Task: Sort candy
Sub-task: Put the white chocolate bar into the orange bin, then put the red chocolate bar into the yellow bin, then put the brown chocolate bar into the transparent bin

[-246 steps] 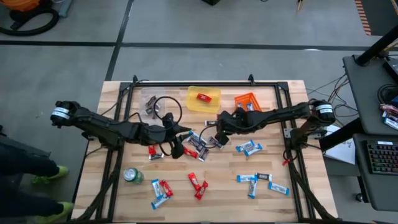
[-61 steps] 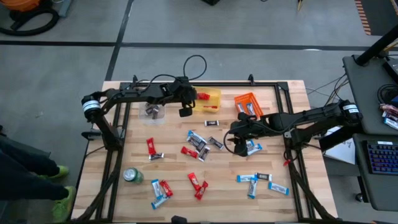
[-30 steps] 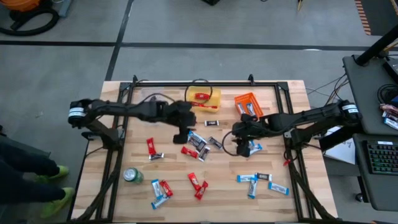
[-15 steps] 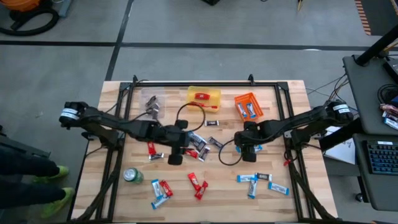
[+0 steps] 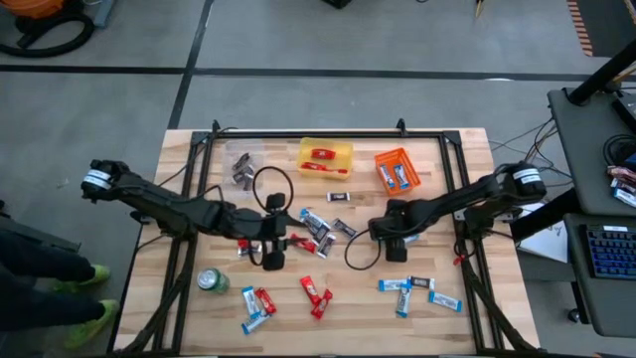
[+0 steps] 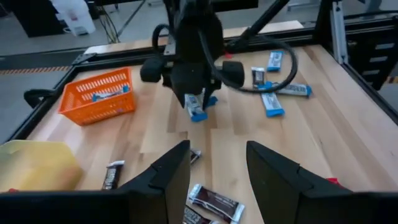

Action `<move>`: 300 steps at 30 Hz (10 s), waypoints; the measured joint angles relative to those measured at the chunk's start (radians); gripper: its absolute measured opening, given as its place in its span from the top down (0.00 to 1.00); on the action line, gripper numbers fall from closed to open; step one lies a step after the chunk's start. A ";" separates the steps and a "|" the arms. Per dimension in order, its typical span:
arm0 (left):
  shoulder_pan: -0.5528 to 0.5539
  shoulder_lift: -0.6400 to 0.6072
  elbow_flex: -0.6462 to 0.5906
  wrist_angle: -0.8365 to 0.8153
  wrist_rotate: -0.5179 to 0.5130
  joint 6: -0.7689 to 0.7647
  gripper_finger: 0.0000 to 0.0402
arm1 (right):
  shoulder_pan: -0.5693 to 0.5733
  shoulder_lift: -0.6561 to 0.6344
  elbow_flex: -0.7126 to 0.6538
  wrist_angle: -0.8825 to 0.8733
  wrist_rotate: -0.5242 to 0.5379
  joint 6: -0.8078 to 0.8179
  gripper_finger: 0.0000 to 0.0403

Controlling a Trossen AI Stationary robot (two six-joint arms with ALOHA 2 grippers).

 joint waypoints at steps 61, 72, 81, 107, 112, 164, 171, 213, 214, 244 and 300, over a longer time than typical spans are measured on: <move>-0.001 0.002 -0.001 0.079 -0.001 -0.018 0.65 | -0.735 -0.186 0.093 0.028 0.212 0.197 0.98; -0.001 0.002 -0.001 0.071 -0.001 -0.018 0.65 | -0.739 -0.092 0.078 0.079 0.207 0.181 0.78; -0.001 0.002 0.000 0.000 -0.001 -0.058 0.65 | -0.698 -0.178 0.078 0.079 0.201 0.174 0.67; -0.001 0.263 -0.001 -0.155 0.002 -0.025 0.44 | -0.213 -0.389 0.078 0.094 0.202 0.193 0.67; 0.000 0.331 -0.001 -0.155 0.001 -0.025 0.45 | -0.168 -0.388 0.070 0.094 0.202 0.210 0.67; 0.330 0.282 0.280 -0.388 -0.048 0.399 0.88 | -0.144 -0.388 0.046 0.093 0.210 0.247 0.67; 0.589 0.371 0.393 -0.331 0.129 0.305 0.88 | -0.144 -0.388 0.037 0.118 0.210 0.243 0.67; 0.665 0.554 0.635 -0.566 0.302 0.245 0.59 | -0.055 -0.387 -0.163 0.508 0.206 0.193 0.67; 0.648 0.535 0.621 -0.551 0.302 0.239 0.59 | -0.047 -0.388 -0.182 0.545 0.206 0.181 0.67; 0.216 -0.027 -0.070 0.087 0.182 -0.171 0.59 | 0.076 -0.064 -0.319 1.081 0.236 0.094 0.53; 0.197 0.150 -0.065 0.254 0.243 0.179 0.59 | -0.019 -0.059 -0.233 1.201 -0.055 0.317 0.96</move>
